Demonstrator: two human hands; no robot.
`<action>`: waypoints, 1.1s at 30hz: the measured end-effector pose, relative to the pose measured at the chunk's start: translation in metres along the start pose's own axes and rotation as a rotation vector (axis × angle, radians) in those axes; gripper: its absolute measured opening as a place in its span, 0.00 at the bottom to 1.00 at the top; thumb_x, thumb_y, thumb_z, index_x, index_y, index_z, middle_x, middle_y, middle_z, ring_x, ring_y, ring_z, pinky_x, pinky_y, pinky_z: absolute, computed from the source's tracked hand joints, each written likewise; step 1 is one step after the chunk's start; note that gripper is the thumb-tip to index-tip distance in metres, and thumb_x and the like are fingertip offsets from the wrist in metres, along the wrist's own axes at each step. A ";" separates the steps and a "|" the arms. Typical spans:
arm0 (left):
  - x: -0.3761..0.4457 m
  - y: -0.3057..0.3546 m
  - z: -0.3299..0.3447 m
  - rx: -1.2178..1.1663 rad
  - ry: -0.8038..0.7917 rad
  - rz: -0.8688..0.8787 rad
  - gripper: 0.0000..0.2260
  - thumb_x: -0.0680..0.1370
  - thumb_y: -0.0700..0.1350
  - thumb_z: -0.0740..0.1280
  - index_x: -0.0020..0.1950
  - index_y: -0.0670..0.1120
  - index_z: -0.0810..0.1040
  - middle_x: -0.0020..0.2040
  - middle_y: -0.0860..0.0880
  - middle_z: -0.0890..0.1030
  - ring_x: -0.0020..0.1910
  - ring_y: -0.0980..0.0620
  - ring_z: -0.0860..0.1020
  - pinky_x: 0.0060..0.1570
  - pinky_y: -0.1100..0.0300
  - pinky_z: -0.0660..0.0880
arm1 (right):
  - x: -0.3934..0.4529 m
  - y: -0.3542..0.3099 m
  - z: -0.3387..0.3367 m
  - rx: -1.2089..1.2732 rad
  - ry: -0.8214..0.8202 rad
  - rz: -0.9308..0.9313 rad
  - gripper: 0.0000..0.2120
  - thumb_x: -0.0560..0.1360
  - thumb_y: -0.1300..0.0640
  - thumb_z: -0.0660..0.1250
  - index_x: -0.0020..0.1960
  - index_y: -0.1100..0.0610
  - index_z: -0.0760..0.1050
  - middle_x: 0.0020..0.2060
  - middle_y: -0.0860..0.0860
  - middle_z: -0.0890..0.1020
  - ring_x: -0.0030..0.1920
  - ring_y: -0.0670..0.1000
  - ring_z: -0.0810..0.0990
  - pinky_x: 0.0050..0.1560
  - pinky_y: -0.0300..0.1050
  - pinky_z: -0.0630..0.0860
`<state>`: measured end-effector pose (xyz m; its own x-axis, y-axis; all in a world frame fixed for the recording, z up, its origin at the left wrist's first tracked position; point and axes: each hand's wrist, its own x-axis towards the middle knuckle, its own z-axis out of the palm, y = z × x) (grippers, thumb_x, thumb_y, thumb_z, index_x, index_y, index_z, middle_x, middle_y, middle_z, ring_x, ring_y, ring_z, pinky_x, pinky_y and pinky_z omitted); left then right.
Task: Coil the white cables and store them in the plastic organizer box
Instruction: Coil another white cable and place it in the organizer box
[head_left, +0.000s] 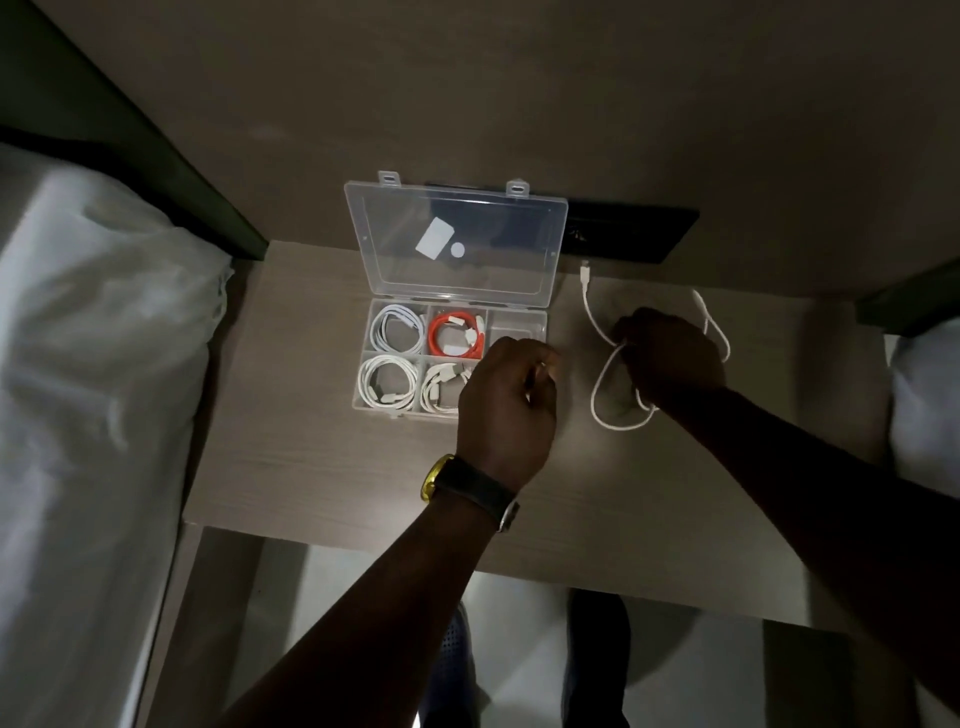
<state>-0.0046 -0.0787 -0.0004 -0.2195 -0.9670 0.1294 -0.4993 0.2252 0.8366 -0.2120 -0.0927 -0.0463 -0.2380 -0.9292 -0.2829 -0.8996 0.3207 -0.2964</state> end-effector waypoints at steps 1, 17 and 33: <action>0.002 0.002 0.000 0.005 -0.006 0.018 0.12 0.73 0.32 0.66 0.51 0.44 0.81 0.48 0.47 0.81 0.47 0.48 0.78 0.49 0.56 0.75 | -0.012 0.001 -0.006 0.023 0.020 -0.060 0.13 0.76 0.61 0.63 0.56 0.49 0.79 0.53 0.50 0.81 0.55 0.57 0.80 0.51 0.54 0.78; 0.007 0.077 0.030 -0.862 -0.497 -0.915 0.09 0.80 0.45 0.63 0.41 0.44 0.77 0.29 0.51 0.64 0.22 0.56 0.62 0.23 0.64 0.63 | -0.076 0.079 -0.121 1.139 0.032 -0.071 0.10 0.69 0.60 0.72 0.50 0.60 0.83 0.42 0.61 0.83 0.35 0.57 0.82 0.35 0.44 0.80; 0.005 0.110 0.025 -1.377 -0.457 -1.109 0.08 0.74 0.42 0.61 0.42 0.41 0.78 0.28 0.51 0.71 0.22 0.57 0.65 0.25 0.65 0.61 | -0.092 0.073 -0.140 0.405 0.291 -0.420 0.26 0.74 0.66 0.62 0.70 0.50 0.69 0.64 0.48 0.78 0.63 0.49 0.78 0.63 0.50 0.74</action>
<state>-0.0816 -0.0555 0.0788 -0.6092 -0.4267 -0.6684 0.3583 -0.9001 0.2480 -0.3069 -0.0093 0.0860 -0.0365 -0.9841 0.1739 -0.7418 -0.0900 -0.6646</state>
